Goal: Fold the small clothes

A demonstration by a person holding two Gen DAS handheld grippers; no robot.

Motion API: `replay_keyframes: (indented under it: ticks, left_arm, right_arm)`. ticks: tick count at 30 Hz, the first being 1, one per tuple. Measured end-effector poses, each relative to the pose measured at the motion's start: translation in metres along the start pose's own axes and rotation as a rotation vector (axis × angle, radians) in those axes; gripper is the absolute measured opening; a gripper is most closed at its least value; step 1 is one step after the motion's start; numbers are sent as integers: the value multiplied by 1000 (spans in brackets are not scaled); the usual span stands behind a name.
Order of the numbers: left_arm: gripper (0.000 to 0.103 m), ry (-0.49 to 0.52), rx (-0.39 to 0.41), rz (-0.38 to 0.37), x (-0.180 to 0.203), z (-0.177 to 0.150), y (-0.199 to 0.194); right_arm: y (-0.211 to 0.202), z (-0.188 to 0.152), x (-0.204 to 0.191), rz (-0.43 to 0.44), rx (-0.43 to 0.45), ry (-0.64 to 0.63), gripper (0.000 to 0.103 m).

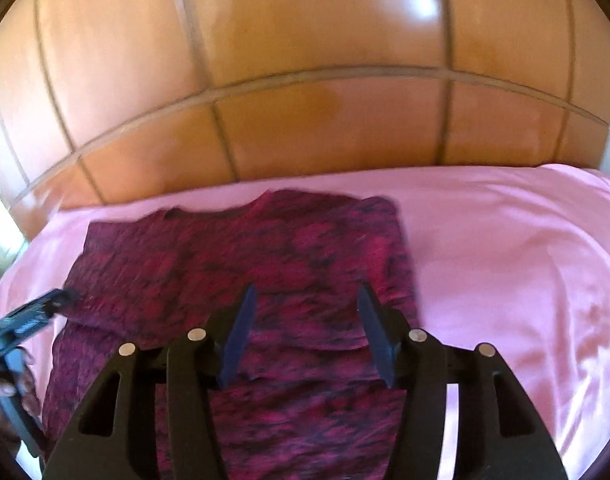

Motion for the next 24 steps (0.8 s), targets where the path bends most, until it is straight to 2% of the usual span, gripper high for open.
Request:
replay_keyframes:
  ticks: [3, 9, 11, 13, 14, 17, 24]
  left_arm:
    - [64, 26, 19, 33, 2, -5, 4]
    - [64, -8, 11, 64, 1, -5, -9]
    - [64, -3, 39, 94, 6, -6, -25]
    - [64, -7, 68, 91, 8, -6, -41]
    - [64, -14, 91, 92, 8, -7, -53]
    - [64, -23, 144, 94, 10, -13, -82]
    - [64, -9, 195, 118, 16, -30, -122]
  right_arm:
    - [31, -20, 1, -46, -74, -52, 53]
    - [33, -23, -2, -79, -38, -81, 53]
    - [29, -24, -3, -75, -33, -75, 54]
    - [22, -26, -5, -82, -19, -77, 56]
    - [17, -26, -7, -82, -12, -79, 61]
    - [5, -32, -11, -68, 1, -73, 90]
    - [-9, -62, -12, -66, -33, -55, 92]
Point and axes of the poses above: each gripper's, at about its wrist camera, not at the fingertips, and y roughly the way its jaws point, x to its right, z to its top, the point moved 9 cm from there along y, roughly the way its jaws point, and after that the axes turned 9 degrees about y, right-handed, at the moved point
